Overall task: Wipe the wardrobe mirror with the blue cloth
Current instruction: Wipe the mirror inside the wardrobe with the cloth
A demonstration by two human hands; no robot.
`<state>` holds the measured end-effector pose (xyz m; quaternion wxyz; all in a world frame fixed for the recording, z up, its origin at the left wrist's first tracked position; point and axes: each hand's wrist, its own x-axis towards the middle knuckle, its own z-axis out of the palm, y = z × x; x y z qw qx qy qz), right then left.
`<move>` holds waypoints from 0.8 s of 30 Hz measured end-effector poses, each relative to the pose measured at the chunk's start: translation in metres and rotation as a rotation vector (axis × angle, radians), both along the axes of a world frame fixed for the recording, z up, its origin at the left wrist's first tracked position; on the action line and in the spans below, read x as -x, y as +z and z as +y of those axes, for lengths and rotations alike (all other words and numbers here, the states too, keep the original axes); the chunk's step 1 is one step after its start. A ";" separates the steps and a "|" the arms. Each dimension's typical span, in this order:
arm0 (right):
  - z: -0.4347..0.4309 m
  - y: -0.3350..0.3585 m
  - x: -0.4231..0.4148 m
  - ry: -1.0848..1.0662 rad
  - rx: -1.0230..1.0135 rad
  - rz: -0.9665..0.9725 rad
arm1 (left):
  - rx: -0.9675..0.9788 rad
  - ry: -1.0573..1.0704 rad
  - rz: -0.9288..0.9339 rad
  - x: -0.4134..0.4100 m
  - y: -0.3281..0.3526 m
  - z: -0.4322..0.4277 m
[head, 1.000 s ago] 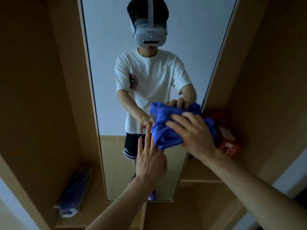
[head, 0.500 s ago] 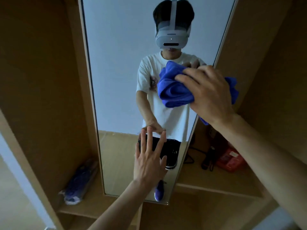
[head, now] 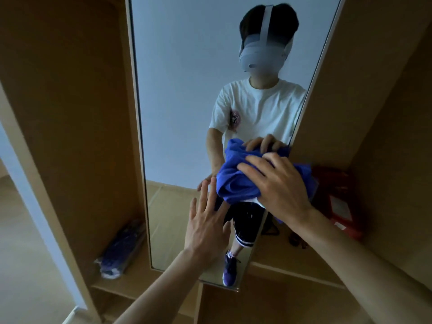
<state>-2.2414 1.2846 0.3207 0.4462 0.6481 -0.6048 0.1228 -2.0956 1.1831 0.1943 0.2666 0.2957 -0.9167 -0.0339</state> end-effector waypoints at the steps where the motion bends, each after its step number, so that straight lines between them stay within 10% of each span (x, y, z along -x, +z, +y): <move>1: -0.002 0.016 0.000 0.002 0.040 -0.004 | -0.002 0.002 0.007 0.001 0.001 0.001; 24: -0.008 0.040 -0.018 0.004 0.062 -0.076 | -0.005 -0.040 -0.003 -0.010 0.014 -0.001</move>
